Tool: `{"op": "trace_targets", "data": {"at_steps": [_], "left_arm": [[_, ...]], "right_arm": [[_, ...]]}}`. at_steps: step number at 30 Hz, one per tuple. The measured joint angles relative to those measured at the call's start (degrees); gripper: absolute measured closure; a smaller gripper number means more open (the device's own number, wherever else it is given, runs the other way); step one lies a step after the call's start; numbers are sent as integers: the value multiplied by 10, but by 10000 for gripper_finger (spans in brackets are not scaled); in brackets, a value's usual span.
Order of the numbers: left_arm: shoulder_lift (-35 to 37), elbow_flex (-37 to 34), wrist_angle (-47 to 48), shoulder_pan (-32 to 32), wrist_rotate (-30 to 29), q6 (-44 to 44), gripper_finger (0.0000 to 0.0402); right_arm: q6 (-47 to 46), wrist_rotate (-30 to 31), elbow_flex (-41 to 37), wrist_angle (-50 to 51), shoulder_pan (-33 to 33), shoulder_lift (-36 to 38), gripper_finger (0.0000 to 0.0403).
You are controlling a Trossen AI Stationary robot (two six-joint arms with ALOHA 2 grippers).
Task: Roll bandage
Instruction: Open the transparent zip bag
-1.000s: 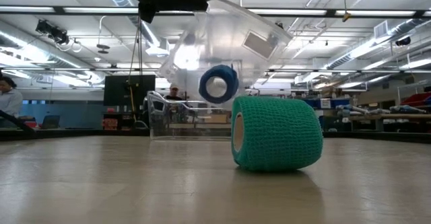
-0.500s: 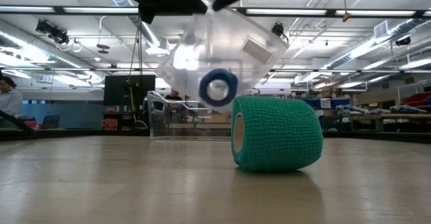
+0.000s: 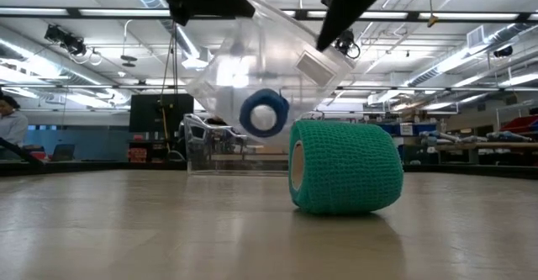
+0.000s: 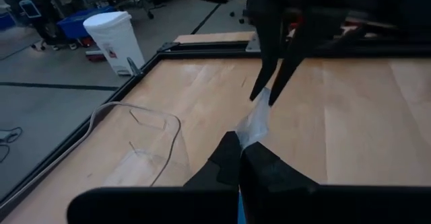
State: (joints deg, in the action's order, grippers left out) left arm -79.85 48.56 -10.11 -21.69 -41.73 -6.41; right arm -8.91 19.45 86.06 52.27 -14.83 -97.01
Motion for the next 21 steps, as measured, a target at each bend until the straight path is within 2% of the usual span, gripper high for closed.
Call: {"op": "trace_targets", "data": {"at_steps": [14,21], "left_arm": [[0,0,53,-7,17,-5,400],[1,0,79,-9,43,-21,400]], "right_arm": [[-32,-77,0,59,4,0,403],[-30,-80,0,72,4,0,395]]}}
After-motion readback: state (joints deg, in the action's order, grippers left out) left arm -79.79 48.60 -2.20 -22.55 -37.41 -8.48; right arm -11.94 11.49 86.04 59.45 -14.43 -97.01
